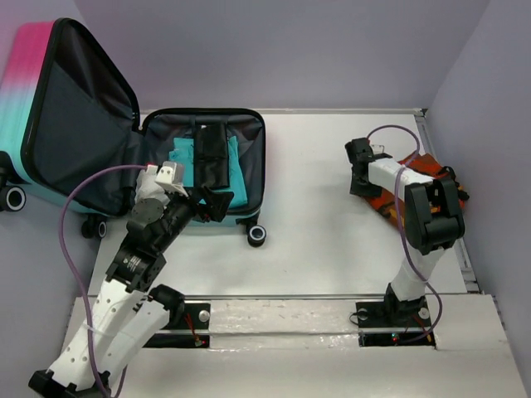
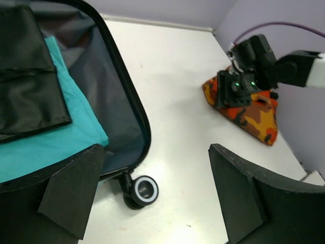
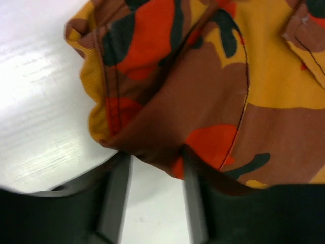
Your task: Pack the luggage
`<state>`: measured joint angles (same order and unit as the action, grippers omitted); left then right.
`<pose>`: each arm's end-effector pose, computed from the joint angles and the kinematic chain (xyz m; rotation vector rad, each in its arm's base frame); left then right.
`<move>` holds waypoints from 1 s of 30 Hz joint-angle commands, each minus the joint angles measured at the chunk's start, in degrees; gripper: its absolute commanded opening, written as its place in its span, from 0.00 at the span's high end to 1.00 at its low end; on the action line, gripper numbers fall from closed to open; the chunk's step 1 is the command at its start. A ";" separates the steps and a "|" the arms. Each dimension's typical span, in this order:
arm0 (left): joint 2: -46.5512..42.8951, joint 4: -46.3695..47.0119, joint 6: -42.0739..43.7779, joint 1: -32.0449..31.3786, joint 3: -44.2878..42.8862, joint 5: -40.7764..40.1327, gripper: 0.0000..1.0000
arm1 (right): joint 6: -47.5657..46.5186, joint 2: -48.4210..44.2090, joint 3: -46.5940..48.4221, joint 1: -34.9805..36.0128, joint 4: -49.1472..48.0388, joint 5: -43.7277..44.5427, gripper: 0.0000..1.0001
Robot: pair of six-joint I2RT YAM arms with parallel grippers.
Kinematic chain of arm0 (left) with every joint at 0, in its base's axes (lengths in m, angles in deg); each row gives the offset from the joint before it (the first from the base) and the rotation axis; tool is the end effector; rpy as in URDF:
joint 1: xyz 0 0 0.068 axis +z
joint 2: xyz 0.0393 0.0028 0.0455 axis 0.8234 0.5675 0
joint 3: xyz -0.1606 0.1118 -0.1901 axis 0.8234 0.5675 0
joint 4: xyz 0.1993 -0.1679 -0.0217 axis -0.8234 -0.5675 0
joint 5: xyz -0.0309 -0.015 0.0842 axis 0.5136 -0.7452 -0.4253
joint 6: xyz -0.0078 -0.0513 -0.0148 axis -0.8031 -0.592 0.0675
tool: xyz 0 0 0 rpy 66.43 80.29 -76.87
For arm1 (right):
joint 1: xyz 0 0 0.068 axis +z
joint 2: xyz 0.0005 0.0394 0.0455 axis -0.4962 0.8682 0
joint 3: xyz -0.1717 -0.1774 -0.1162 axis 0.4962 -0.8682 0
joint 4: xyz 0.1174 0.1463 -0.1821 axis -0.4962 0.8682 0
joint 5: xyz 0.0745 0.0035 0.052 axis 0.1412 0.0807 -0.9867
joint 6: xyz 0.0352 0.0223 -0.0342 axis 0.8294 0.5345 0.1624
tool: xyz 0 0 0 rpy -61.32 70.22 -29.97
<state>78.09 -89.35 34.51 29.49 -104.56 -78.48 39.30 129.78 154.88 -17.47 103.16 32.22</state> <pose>0.1241 -0.0653 0.3498 0.1669 1.5768 -0.7481 0.3514 0.0587 0.1813 0.3533 2.5759 -0.5012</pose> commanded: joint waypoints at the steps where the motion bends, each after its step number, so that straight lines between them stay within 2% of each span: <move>1: 2.76 3.63 -5.54 -0.96 -3.16 6.81 0.05 | -4.70 6.16 8.00 -0.41 0.10 3.58 0.62; 2: 3.47 3.89 -6.25 -0.96 -3.17 6.99 0.05 | -5.31 7.14 8.98 -0.41 -0.07 2.96 0.70; 3: 5.13 4.94 -6.95 -2.27 -2.99 6.64 0.05 | -6.97 7.85 9.68 0.38 -1.20 2.26 0.82; 4: 6.19 5.47 -7.74 -3.15 -2.82 6.12 0.05 | -7.86 8.64 10.21 1.25 -1.91 1.73 0.86; 6: 8.04 7.48 -10.03 -5.69 -2.38 4.71 0.05 | -9.79 9.08 11.53 3.71 -3.84 0.15 0.87; 9: 12.95 11.88 -11.79 -11.66 -1.41 -1.85 0.05 | -12.09 9.09 12.59 8.63 -5.00 -5.64 0.87; 11: 15.42 13.20 -12.23 -12.74 -1.41 -4.25 0.05 | -11.13 7.86 11.81 10.40 -5.26 -7.58 0.87; 12: 16.73 13.90 -12.58 -12.83 -1.41 -4.95 0.05 | -10.51 5.68 9.63 10.93 -6.30 -9.16 0.84; 13: 19.53 15.13 -12.76 -13.00 -1.93 -5.40 0.05 | -8.85 4.35 8.04 10.93 -6.84 -10.65 0.71; 15: 22.27 16.54 -13.02 -13.26 -2.55 -5.66 0.05 | -7.26 0.84 4.61 10.93 -7.98 -10.84 0.58; 16: 25.07 17.85 -13.20 -13.96 -3.51 -6.19 0.05 | -5.95 -3.18 1.11 10.93 -9.20 -11.02 0.43; 18: 27.89 19.00 -12.85 -14.76 -5.00 -8.63 0.05 | -4.01 -9.59 -1.98 10.93 -10.61 -11.11 0.25; 20: 32.47 19.10 -11.88 -15.46 -8.34 -9.00 0.05 | -2.43 -14.01 -5.85 10.93 -10.88 -10.14 0.22; 22: 36.60 19.53 -10.74 -16.86 -11.15 -11.89 0.05 | 1.17 -21.39 -10.23 7.52 -11.06 -8.47 0.22; 24: 39.50 20.23 -10.21 -17.22 -13.00 -12.43 0.05 | 3.72 -26.75 -14.19 2.43 -14.11 -11.88 0.22; 25: 42.99 20.24 -9.51 -17.31 -15.36 -12.17 0.05 | 6.60 -31.39 -18.65 -3.77 -15.53 -13.72 0.22; 26: 44.68 20.06 -9.16 -17.40 -16.77 -11.73 0.05 | 8.72 -33.52 -20.87 -6.97 -16.76 -13.92 0.21; 27: 47.83 19.72 -8.89 -18.01 -19.14 -10.60 0.05 | 12.05 -35.46 -23.24 -10.22 -19.30 -14.27 0.16; 28: 49.08 19.71 -8.72 -18.45 -19.95 -10.15 0.05 | 13.30 -37.30 -25.53 -13.73 -20.45 -15.40 0.15; 29: 49.87 19.71 -8.54 -19.15 -20.56 -9.80 0.05 | 14.79 -38.71 -27.47 -20.90 -21.51 -18.89 0.14; 30: 50.75 19.89 -8.28 -19.94 -21.00 -10.49 0.05 | 17.24 -41.08 -31.40 -24.37 -23.78 -20.23 0.10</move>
<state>125.58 -72.65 24.04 11.79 -121.39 -87.70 46.01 93.41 132.38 -29.43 86.70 17.66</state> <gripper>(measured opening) 0.952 0.852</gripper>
